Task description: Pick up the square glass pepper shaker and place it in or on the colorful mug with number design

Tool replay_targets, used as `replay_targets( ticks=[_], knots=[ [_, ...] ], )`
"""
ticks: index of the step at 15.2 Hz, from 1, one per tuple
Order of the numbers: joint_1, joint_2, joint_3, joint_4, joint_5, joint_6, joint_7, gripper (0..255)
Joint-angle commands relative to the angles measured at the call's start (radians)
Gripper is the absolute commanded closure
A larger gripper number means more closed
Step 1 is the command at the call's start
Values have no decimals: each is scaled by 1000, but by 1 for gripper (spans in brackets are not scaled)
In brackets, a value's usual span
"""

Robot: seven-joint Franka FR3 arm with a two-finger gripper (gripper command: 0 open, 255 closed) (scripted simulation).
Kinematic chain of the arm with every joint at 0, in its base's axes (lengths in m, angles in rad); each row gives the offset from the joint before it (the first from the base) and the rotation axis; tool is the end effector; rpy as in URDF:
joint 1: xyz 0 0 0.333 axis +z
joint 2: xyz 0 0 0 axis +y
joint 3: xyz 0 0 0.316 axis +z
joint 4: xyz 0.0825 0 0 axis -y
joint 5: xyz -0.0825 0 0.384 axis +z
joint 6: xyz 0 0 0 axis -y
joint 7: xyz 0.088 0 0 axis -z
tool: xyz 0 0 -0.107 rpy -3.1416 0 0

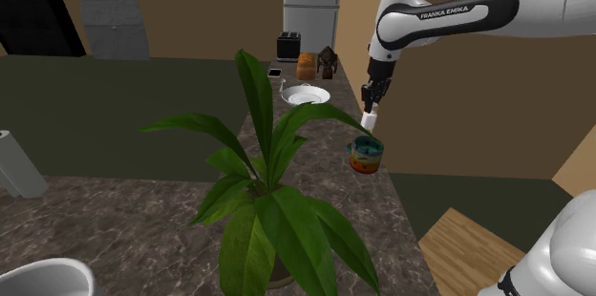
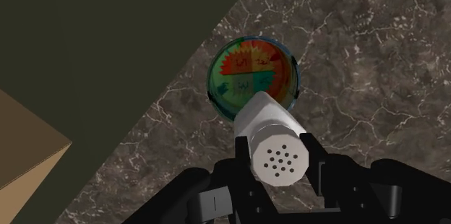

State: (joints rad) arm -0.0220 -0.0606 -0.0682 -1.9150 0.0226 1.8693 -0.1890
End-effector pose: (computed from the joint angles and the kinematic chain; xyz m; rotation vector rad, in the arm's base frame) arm 0.5425 -0.0480 0.5194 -3.1147 -0.1440 -0.0284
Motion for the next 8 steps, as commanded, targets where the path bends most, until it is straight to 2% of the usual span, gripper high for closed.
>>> replay_targets(
  ticks=[1, 8],
  knots=[
    [1, 2, 1, -25, 0, 27, 1, 255],
    [1, 18, 0, -101, 2, 120, -3, 255]
  ],
)
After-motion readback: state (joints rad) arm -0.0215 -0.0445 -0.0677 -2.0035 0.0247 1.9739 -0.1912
